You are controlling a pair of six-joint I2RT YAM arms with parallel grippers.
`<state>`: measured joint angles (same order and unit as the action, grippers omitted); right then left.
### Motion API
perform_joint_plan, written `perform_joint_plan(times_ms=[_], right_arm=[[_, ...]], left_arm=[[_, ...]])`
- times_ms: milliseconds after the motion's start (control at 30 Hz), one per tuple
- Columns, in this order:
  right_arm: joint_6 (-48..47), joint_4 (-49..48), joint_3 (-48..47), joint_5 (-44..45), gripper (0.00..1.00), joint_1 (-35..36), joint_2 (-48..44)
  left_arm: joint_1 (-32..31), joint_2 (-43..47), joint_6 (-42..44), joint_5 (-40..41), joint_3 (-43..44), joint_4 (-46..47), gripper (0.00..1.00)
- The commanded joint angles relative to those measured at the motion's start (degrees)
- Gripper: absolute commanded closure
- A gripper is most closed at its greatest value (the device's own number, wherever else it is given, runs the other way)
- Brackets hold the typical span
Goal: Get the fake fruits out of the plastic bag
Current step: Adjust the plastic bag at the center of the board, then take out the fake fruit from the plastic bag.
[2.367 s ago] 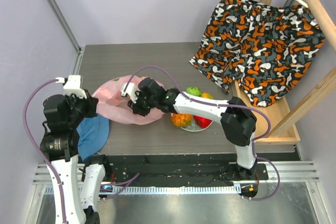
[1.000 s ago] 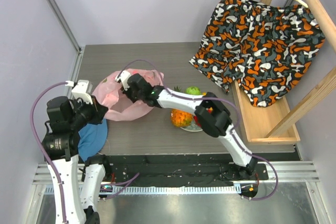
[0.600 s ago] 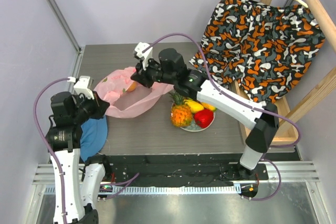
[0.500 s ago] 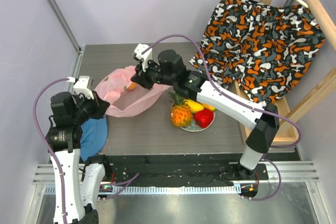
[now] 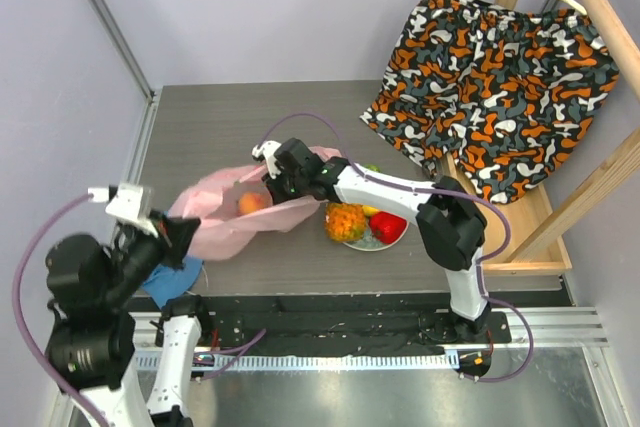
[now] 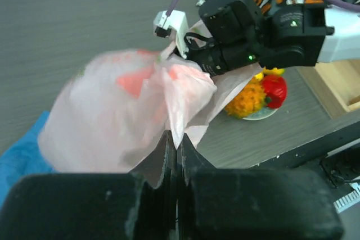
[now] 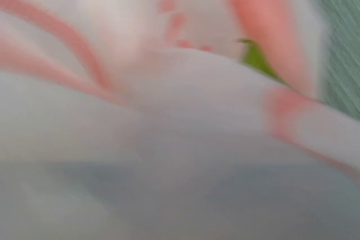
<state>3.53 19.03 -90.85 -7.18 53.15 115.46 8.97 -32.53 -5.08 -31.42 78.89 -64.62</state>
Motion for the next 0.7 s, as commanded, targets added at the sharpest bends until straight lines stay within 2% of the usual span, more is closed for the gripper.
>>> perform_joint_plan(times_ms=[0,100,167,300,500,600,667], right_arm=[[-0.1,-2.7,-1.6,-2.7,0.70,0.4,-8.7],[0.1,-3.2,-2.7,-8.6,0.54,0.4,-5.1],[0.2,-4.3,-0.6,-10.7,0.47,0.6,-5.0],[-0.1,-8.5,1.6,-12.2,0.39,1.2,-4.8],[-2.7,-5.8,3.0,-14.1,0.27,1.3,-4.3],[-2.7,-7.7,4.2,-16.4,0.24,1.7,-3.4],[-5.4,-8.0,3.8,-16.0,0.13,3.2,-2.4]], left_arm=[[0.5,4.4,-1.9,-1.1,-8.4,-8.2,1.00],[2.4,2.0,-4.8,-0.1,-13.8,-4.6,1.00],[3.2,-1.6,-6.9,5.2,-16.7,-4.7,1.00],[3.3,-2.1,-7.0,6.6,-20.1,-2.4,1.00],[3.2,-0.1,-7.9,8.4,-18.6,2.0,1.00],[3.2,-0.2,-8.6,8.2,-20.4,1.5,1.00],[3.2,0.0,-8.8,8.2,-22.2,0.8,1.00]])
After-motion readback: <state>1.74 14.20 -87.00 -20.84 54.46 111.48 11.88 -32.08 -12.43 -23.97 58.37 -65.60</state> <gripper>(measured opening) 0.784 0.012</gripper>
